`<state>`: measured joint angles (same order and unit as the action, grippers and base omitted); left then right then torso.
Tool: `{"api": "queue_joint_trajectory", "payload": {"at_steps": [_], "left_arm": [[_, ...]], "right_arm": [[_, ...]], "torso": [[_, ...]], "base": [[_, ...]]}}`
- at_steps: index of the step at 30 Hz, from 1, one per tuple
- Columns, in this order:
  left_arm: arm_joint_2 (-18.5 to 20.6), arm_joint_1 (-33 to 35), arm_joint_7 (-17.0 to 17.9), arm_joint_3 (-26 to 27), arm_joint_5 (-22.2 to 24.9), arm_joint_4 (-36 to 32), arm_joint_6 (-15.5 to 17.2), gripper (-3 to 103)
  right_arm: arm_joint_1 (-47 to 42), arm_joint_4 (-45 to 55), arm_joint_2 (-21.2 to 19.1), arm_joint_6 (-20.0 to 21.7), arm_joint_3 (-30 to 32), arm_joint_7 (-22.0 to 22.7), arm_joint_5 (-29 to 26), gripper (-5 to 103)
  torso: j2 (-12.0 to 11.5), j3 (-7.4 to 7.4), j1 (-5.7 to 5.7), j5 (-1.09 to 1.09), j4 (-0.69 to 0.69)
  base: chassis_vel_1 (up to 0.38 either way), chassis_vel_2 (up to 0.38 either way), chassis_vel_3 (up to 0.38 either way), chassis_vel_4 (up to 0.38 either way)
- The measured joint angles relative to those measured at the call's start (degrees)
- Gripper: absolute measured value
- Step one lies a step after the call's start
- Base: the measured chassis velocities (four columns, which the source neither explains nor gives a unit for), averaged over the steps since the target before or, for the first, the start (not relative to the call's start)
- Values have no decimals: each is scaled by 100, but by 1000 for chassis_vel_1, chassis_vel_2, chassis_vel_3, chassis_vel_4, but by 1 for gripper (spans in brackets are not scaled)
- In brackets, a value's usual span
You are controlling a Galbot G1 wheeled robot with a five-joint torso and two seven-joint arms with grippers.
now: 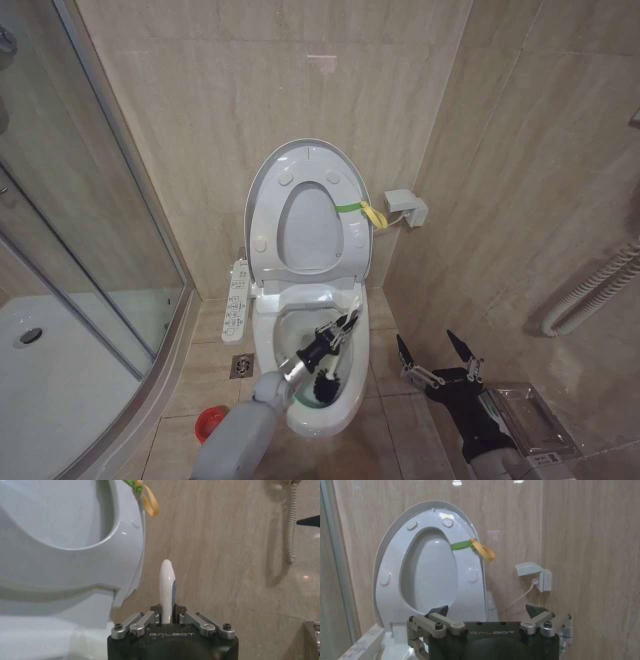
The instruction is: Open the toilet lid, clean the toilet bowl with a toilet brush, close the toilet lid, and flush.
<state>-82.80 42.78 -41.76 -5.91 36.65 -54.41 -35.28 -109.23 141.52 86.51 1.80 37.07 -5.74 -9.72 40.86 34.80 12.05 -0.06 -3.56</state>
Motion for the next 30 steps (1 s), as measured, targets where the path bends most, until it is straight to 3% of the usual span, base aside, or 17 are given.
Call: {"api": "queue_joint_trajectory", "payload": {"at_steps": [7, 16, 21, 30], "left_arm": [[197, 17, 170, -115, 59, -496, 207, 17], [505, 1, 292, -416, 44, -829, 356, 17], [864, 3, 434, -602, -100, -1093, 494, 17], [1681, 257, 1222, -755, -186, -1906, 829, 17]], "right_arm": [[0, 0, 0, 0, 0, 1, 0, 100], [0, 0, 0, 0, 0, 1, 0, 100], [0, 0, 0, 0, 0, 0, 0, 100], [0, 0, 0, 0, 0, 0, 0, 100]], "torso": [[-2, 1, 3, 3, -6], [0, -2, 1, 5, -5], [0, -2, 1, 6, -4], [2, -3, 0, 6, -4]], "base": [[0, 0, 0, 0], [0, 0, 0, 0], [0, 0, 0, 0], [0, 0, 0, 0]]}}
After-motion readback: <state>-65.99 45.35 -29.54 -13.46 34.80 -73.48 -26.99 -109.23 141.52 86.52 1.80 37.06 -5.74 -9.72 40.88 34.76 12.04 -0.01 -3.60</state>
